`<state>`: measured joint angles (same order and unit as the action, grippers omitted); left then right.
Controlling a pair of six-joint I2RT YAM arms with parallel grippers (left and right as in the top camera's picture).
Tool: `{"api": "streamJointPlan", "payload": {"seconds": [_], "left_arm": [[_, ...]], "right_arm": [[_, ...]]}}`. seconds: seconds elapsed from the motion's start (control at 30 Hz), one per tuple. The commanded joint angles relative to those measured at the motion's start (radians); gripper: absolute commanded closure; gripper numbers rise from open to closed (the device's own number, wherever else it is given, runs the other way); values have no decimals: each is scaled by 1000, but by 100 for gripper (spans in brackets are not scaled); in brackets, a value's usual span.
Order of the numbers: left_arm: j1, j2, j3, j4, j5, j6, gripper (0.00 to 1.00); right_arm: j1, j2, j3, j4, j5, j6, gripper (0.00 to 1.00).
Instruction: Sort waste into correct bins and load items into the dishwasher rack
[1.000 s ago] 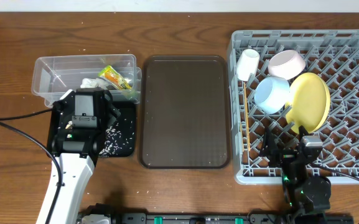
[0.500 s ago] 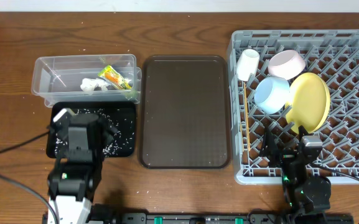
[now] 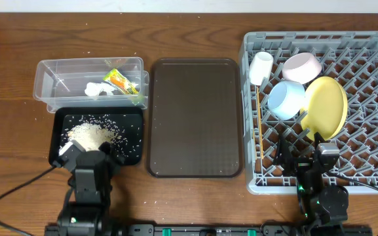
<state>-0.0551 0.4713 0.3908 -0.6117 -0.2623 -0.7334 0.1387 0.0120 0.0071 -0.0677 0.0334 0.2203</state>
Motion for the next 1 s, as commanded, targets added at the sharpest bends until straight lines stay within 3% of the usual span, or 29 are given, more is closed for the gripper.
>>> {"api": "streamJointPlan", "payload": {"seconds": [0.0, 0.43, 0.7, 0.97], "left_arm": [[4, -65, -46, 55, -28, -2, 8], [4, -287, -328, 594, -11, -6, 8], [4, -375, -387, 603, -16, -4, 8], [5, -470, -387, 571, -21, 90, 8]], "right_arm": [[-21, -7, -2, -4, -5, 11, 1], [-21, -7, -2, -4, -4, 11, 1], [-21, -7, -2, -4, -4, 11, 1], [-21, -7, -2, -4, -5, 11, 1]]}}
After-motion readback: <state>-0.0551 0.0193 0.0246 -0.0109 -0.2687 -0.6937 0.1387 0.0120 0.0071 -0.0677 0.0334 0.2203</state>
